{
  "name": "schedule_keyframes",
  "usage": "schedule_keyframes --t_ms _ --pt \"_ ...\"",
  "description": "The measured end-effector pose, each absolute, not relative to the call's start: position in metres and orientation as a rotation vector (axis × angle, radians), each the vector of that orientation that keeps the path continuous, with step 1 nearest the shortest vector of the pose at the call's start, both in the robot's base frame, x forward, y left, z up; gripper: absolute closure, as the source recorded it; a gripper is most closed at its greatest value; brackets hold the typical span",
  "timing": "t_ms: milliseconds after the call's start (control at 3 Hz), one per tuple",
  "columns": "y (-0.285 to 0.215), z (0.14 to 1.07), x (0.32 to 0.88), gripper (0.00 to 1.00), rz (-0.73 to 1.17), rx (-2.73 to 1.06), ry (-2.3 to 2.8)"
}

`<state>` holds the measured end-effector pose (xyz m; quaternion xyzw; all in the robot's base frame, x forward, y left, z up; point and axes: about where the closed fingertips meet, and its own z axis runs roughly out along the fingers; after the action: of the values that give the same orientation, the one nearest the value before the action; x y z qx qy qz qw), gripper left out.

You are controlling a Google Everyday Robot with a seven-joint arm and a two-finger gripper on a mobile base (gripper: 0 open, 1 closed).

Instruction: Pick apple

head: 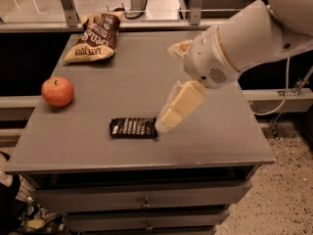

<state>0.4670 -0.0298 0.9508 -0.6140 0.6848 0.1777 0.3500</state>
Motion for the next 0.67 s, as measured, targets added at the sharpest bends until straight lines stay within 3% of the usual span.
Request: schedule_keyframes --t_ms 667 --pt "0.048 0.948 0.48 0.0 0.666 -1.449 1.662"
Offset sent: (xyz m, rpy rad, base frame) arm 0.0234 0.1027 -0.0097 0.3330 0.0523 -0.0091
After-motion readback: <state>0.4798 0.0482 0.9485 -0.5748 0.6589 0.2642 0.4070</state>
